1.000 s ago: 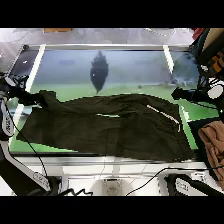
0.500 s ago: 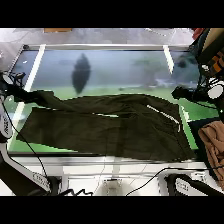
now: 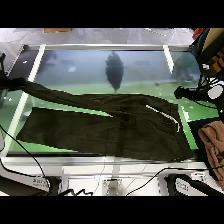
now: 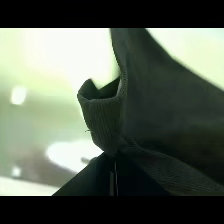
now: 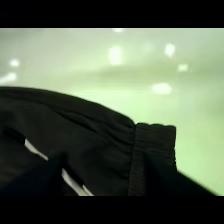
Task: Fold the clothes and pants, and hang the long-sleeved shirts on hangers.
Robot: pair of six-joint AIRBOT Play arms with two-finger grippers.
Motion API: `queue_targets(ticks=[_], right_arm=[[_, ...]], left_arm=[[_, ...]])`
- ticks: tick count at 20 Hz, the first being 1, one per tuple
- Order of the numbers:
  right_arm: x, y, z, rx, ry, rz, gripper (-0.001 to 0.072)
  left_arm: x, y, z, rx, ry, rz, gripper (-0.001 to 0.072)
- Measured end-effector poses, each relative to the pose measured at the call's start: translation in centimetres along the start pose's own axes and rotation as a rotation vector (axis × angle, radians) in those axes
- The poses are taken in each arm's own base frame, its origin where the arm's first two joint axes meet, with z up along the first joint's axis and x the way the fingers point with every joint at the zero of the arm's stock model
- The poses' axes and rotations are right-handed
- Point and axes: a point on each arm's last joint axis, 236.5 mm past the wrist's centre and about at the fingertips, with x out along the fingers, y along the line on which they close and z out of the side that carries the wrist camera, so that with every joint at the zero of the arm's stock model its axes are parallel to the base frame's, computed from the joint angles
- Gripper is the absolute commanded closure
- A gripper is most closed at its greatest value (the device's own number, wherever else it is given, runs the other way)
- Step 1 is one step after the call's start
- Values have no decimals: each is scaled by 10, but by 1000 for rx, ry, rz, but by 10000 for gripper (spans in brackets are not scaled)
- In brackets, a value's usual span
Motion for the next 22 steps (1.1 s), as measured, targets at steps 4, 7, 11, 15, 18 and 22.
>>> queue_targets(ticks=[4, 7, 11, 15, 18, 22], right_arm=[[-1, -17, 26, -37, -109, -66, 686], [3, -49, 27, -23, -119, -129, 688], [23, -103, -32, 69, 87, -143, 689], [40, -92, -92, 159, 274, 139, 221], [54, -97, -94, 261, 245, 208, 192], [79, -105, -100, 351, 232, 228, 154]], left_arm=[[-12, -3, 15, 9, -64, 8, 689], [-11, -5, 15, 10, -60, 8, 690], [-6, -7, 7, 10, -27, 0, 689], [-4, -8, 1, 10, 1, -7, 690], [-4, -9, -2, 11, 13, -10, 689], [-4, -12, -5, 13, 28, -16, 690]])
